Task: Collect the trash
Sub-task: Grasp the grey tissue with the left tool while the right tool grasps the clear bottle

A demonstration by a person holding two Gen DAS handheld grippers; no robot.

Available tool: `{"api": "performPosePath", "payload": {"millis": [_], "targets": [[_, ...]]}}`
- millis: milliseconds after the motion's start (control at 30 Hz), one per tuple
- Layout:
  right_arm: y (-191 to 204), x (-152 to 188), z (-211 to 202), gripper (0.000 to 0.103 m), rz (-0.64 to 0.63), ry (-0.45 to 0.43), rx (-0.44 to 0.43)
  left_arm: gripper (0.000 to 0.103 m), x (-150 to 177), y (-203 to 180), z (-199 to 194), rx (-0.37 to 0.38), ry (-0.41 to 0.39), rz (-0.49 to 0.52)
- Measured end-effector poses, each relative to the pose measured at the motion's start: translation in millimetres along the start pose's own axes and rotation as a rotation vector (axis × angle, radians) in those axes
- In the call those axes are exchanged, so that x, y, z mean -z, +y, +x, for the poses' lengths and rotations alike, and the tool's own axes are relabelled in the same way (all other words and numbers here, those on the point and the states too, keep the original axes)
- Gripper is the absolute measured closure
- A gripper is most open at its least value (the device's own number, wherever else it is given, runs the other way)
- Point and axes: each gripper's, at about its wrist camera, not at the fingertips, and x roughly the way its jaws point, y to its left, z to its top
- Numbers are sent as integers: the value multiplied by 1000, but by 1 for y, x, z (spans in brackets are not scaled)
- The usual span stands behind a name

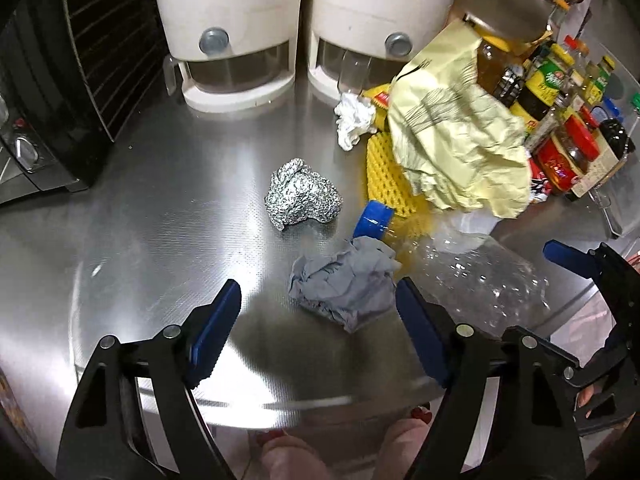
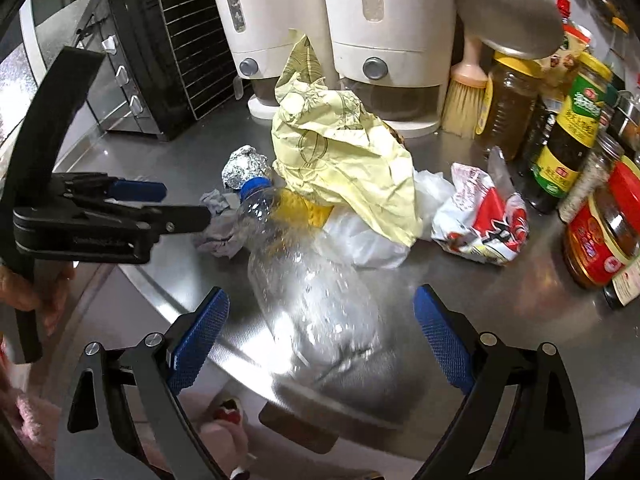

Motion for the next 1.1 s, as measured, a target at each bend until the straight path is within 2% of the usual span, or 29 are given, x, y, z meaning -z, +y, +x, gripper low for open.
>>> {"api": "performPosePath", "payload": {"millis": [200,267,333,433,467,600,833,1100], "targets": [[4,-7,21,13,-16,45,-43,28,-6,1,18,37,32,-1],[7,-7,28,15,-21,63,-54,36,-9,0,25,21,48,11],[9,-6,33,19,-25,77,-60,39,-8,2,32,47,71,2],[7,-6,37,28,-20,92,-59,41,-8,5,34,61,66,-4],[5,-5,37,28,-11,95,-73,43,-9,6,34,69,65,-7],[6,-4,34,30,-8,86,-78,47,-8,4,31,67,59,11],[15,4,17,33,-13,73,-94,48,3,6,10,40,44,0],[31,15,-8,35,-13,46,-110,48,30,13,-9,22,42,-22]]}}
